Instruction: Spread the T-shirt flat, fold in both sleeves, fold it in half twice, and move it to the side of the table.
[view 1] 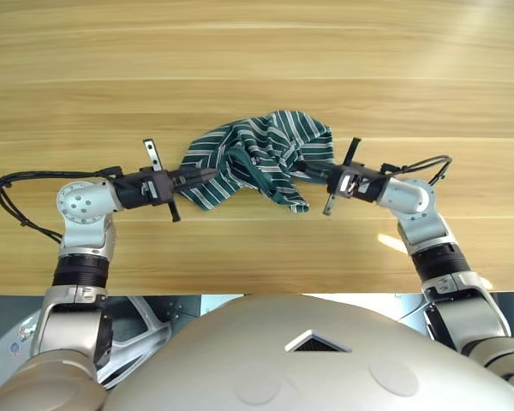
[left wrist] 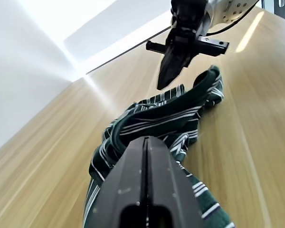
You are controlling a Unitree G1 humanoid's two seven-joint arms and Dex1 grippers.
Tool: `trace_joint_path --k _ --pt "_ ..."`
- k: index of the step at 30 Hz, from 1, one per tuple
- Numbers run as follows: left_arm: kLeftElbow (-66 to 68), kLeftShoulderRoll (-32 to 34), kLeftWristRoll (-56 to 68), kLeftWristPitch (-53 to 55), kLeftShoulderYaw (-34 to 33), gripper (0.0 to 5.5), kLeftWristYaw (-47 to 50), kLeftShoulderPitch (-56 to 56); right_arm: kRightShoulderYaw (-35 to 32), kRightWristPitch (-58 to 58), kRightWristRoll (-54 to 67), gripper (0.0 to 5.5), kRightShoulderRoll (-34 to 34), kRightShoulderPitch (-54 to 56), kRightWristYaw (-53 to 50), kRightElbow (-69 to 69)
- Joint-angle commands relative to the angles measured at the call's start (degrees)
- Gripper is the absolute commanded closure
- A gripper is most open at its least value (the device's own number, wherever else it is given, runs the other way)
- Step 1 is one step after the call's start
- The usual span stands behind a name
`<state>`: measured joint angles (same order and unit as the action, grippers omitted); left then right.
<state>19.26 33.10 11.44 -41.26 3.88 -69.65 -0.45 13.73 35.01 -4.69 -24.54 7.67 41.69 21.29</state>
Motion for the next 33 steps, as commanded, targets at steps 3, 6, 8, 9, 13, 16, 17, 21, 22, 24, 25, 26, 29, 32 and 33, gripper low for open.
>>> trace_joint_path --k 3,6,8,9,13,16,17,21,22,24,25,26,29,32,33 --pt "4.09 4.89 -10.53 -2.97 3.08 5.49 2.78 -2.40 -2.96 -4.33 -4.72 5.47 1.03 7.05 -9.95 4.23" --pt "5.97 8.06 -16.41 -3.92 5.87 5.49 3.34 -3.98 -1.00 -4.30 -9.87 5.47 -0.10 7.18 -12.60 5.61" --pt "6.64 9.49 -18.98 -4.12 7.24 5.49 3.96 -4.90 0.57 -3.66 -11.71 5.47 -0.59 6.28 -12.16 5.14" --pt "6.98 9.96 -20.20 -4.21 7.77 5.49 4.52 -5.33 1.40 -3.32 -12.39 5.47 -0.95 5.70 -11.57 4.84" --pt "7.74 10.55 -21.74 -4.37 9.95 5.49 5.44 -6.66 3.67 -3.04 -14.85 5.47 -2.86 4.53 -10.89 4.62" --pt "8.09 10.87 -21.02 -4.29 11.23 5.49 5.15 -7.30 4.85 -3.06 -16.03 5.47 -5.83 3.19 -8.88 2.87" --pt "8.25 10.94 -20.71 -4.22 11.62 5.49 5.01 -7.49 5.19 -3.07 -16.45 5.47 -7.11 2.70 -8.11 2.48" --pt "9.32 10.77 -19.88 -3.95 13.03 5.49 4.61 -8.32 5.79 -3.15 -17.00 5.47 -9.65 0.98 -6.91 1.50" --pt "9.60 10.74 -19.89 -3.96 13.37 5.49 4.57 -8.43 5.82 -3.36 -16.89 5.47 -9.74 0.75 -6.84 1.36" --pt "10.32 10.97 -20.10 -3.97 14.18 5.49 4.51 -8.72 6.00 -3.57 -17.02 5.47 -9.72 0.52 -6.99 1.97" --pt "10.77 11.23 -20.33 -4.09 14.57 5.49 4.49 -8.83 6.08 -3.55 -17.23 5.47 -9.74 0.53 -7.15 2.69" --pt "11.11 11.50 -20.41 -4.15 14.88 5.49 4.43 -8.94 6.17 -3.52 -17.45 5.47 -9.71 0.74 -7.38 3.60" --pt "13.45 11.68 -21.43 -4.69 15.62 5.49 4.92 -10.33 7.35 -3.80 -19.23 5.47 -8.60 2.56 -8.94 7.67" --pt "18.48 11.88 -22.00 -5.13 16.10 5.49 5.32 -12.75 7.86 -3.38 -19.71 5.47 -8.79 3.71 -10.03 10.13" --pt "21.18 12.07 -22.97 -5.28 16.13 5.49 6.30 -14.16 7.72 -3.15 -19.36 5.47 -9.26 3.89 -10.10 10.81"
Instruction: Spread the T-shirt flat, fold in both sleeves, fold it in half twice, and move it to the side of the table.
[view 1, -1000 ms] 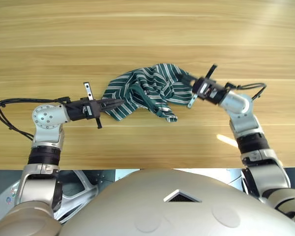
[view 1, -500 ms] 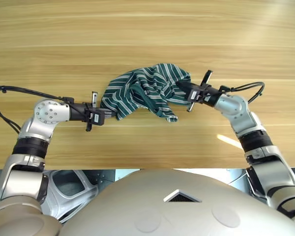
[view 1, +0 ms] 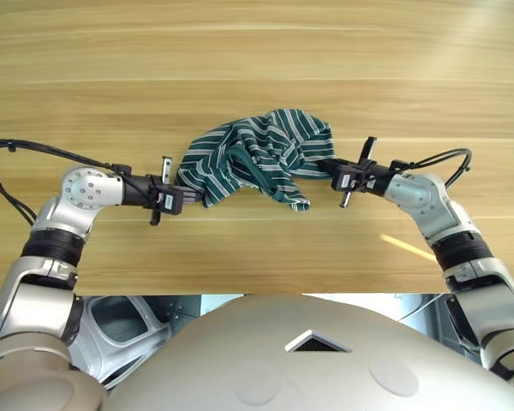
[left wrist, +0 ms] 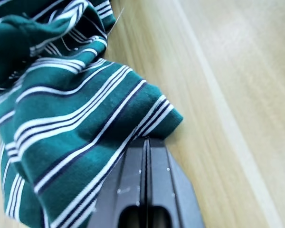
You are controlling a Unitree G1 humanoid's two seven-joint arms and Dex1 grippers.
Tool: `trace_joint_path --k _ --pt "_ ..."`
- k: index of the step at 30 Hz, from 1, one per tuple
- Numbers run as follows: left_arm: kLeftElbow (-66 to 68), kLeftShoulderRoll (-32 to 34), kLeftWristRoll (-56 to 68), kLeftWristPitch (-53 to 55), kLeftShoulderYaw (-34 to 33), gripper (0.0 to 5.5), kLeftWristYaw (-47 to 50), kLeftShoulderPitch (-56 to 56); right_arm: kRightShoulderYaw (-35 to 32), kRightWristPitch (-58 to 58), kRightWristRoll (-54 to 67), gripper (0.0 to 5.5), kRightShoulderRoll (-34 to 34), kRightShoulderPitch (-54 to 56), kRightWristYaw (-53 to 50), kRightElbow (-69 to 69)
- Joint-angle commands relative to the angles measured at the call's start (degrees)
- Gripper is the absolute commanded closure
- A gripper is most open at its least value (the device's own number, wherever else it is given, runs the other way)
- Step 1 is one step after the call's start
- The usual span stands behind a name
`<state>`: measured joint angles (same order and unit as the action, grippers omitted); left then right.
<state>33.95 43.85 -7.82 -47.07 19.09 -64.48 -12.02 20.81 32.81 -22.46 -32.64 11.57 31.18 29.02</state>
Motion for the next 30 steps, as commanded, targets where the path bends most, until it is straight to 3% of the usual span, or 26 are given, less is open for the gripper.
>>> trace_joint_path --k 1,13,20,23,26,28,30 --pt "9.25 1.61 -4.80 0.36 0.96 5.49 2.24 -4.14 0.33 -0.80 -1.20 5.47 -1.88 -0.10 0.49 3.60" --pt "30.88 5.26 -22.19 0.07 6.55 5.49 24.93 -16.39 -5.26 1.48 3.39 5.47 -9.01 1.85 0.02 11.25" --pt "33.51 4.52 -22.70 -1.13 7.37 5.49 30.55 -15.47 -10.51 3.54 6.22 5.47 -6.37 10.71 -6.85 18.72" --pt "32.40 2.88 -18.11 -4.85 5.92 5.49 27.80 -12.30 -14.18 4.61 9.41 5.47 -4.37 15.22 -10.56 21.34" --pt "19.86 2.75 1.90 -9.13 4.13 5.49 13.16 -3.27 -16.93 5.86 14.68 5.47 -2.56 15.73 -8.26 21.20" --pt "4.08 7.57 17.40 -6.97 3.61 5.49 4.73 4.66 -18.22 5.38 18.55 5.47 -1.04 15.29 -5.07 21.08" --pt "-1.14 11.73 21.43 -5.59 -0.23 5.49 3.03 7.95 -18.45 5.68 20.94 5.47 0.09 13.84 -2.30 19.85"
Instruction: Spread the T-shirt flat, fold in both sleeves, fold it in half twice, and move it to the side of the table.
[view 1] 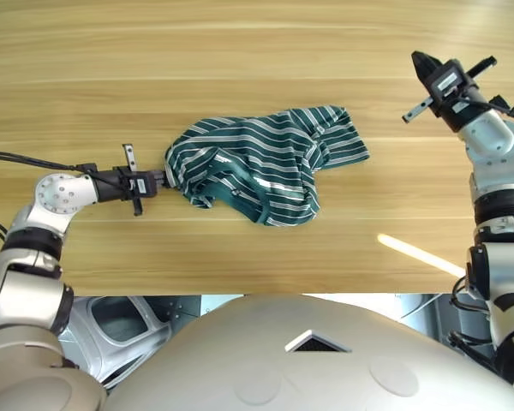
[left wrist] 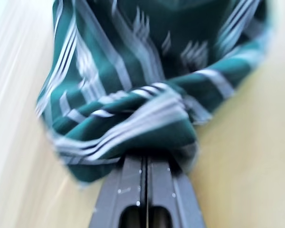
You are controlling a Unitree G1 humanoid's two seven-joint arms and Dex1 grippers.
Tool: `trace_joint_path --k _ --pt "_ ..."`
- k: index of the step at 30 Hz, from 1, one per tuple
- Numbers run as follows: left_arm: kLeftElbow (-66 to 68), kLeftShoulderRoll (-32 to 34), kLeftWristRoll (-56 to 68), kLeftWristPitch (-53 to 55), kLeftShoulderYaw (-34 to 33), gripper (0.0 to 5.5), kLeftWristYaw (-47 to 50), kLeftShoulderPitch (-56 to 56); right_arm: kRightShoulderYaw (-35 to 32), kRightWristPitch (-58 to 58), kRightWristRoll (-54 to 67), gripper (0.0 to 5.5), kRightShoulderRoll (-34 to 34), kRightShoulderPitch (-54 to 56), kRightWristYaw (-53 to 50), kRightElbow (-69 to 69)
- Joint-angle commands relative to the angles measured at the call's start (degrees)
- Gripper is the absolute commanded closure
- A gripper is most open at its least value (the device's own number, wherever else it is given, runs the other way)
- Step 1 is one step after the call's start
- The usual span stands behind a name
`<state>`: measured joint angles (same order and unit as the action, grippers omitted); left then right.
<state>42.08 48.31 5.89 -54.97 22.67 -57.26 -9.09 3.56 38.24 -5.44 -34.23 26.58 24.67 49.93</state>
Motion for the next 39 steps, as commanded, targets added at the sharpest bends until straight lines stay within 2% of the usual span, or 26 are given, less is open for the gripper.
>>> trace_joint_path --k 1,4,8,10,12,14,16,18,20,22,24,29,33,35,39 --pt "-8.01 9.18 6.43 2.97 -6.42 5.49 -2.94 5.23 -1.19 0.37 4.65 5.47 2.04 -1.86 5.44 -1.61" --pt "-2.25 13.10 -4.49 5.48 -10.43 5.49 5.34 3.71 -1.26 0.27 6.07 5.47 2.45 -3.58 8.40 -3.21" --pt "0.65 16.06 -20.58 10.66 -10.57 5.49 17.52 3.53 -1.20 -0.42 6.86 5.47 2.42 -5.42 10.87 -5.41" --pt "-3.55 15.65 -16.32 8.28 -12.34 5.49 15.85 6.22 0.71 -0.94 8.88 5.47 2.57 -9.08 16.27 -9.96" --pt "-16.22 16.60 -1.72 5.18 -12.66 5.50 9.63 12.91 2.82 -2.27 13.58 5.11 1.78 -14.63 24.20 -18.05" --pt "-31.37 18.79 13.39 4.84 -11.71 5.03 4.17 19.55 4.25 -4.03 18.72 4.55 0.27 -20.04 30.50 -27.21" --pt "-39.94 18.56 21.28 6.16 -11.40 4.66 0.39 22.42 5.55 -5.74 21.13 4.16 -1.18 -24.25 34.19 -34.38" --pt "-45.14 17.09 25.37 8.18 -11.39 4.15 -2.32 23.18 6.96 -6.93 21.31 3.61 -2.41 -27.87 36.52 -39.98" --pt "-47.30 15.31 25.51 10.40 -11.01 3.90 -3.91 22.69 8.70 -7.72 20.37 3.32 -2.72 -30.29 37.87 -43.69" --pt "-44.79 12.50 20.26 12.03 -10.63 3.37 -4.10 20.52 11.08 -8.33 18.28 2.74 -2.37 -32.14 38.48 -46.48" --pt "-39.56 8.88 10.91 13.02 -9.92 3.12 -1.95 16.69 14.11 -8.70 14.65 2.47 -0.86 -32.71 37.69 -47.19" --pt "-28.80 1.56 -6.73 12.02 -9.78 2.07 5.06 6.81 17.62 -8.99 7.01 1.31 3.47 -30.38 32.79 -43.48" --pt "-22.90 -1.26 -11.78 9.40 -10.95 1.28 10.11 1.89 17.93 -8.88 5.97 0.40 6.42 -28.77 29.69 -42.08" --pt "-21.50 -1.59 -12.17 8.63 -11.34 0.90 11.23 0.76 17.24 -9.30 6.06 0.10 7.56 -27.71 28.06 -41.62" --pt "-16.94 -2.58 -16.20 7.40 -10.44 0.23 13.83 -1.74 16.30 -10.33 6.12 0.10 9.69 -25.61 24.96 -40.61"
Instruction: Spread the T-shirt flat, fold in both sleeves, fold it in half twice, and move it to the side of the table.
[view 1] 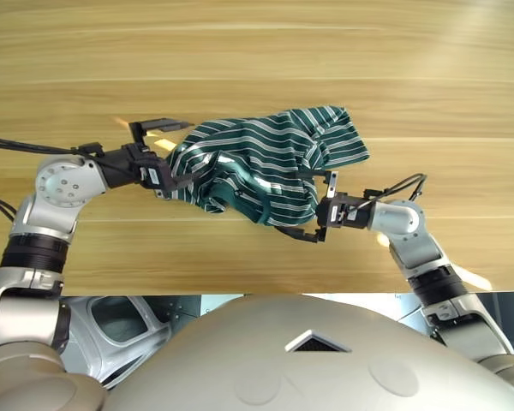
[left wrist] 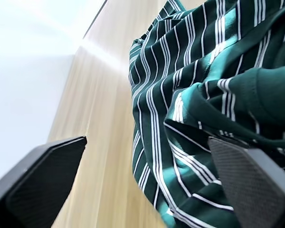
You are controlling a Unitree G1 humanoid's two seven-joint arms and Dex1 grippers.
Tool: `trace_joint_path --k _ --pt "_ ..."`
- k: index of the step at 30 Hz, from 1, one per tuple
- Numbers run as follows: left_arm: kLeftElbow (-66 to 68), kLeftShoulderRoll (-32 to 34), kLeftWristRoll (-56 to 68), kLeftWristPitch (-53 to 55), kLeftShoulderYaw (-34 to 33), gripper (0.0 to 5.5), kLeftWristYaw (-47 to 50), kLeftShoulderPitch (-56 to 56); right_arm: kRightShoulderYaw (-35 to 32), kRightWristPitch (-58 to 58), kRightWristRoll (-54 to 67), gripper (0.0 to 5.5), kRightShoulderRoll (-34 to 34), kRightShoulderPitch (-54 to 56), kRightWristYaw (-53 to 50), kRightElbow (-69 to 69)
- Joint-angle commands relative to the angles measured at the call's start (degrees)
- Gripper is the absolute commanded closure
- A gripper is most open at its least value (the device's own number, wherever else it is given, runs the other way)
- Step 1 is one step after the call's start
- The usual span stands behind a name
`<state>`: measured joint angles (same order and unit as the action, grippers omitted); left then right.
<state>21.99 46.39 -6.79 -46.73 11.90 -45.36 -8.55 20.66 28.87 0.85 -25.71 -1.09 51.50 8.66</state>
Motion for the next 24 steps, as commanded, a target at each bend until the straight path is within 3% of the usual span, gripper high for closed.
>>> trace_joint_path --k 1,9,18,24 --pt "4.76 -0.72 -5.76 -1.04 0.76 0.12 3.06 -2.95 -1.00 -1.14 0.03 0.10 1.49 2.31 -2.42 0.55" --pt "16.72 -0.20 -26.97 -1.87 10.75 0.12 11.11 -6.59 -2.51 -2.55 -4.99 0.10 2.81 5.70 -10.14 4.45" --pt "15.56 2.14 -28.33 -2.94 13.89 0.12 13.35 -6.88 0.74 -0.02 -20.12 0.10 -1.41 7.91 -18.67 20.39" --pt "16.46 2.67 -28.91 -2.65 15.18 0.12 15.41 -6.63 -2.44 3.09 -15.12 0.10 -8.99 9.28 -15.93 20.92"
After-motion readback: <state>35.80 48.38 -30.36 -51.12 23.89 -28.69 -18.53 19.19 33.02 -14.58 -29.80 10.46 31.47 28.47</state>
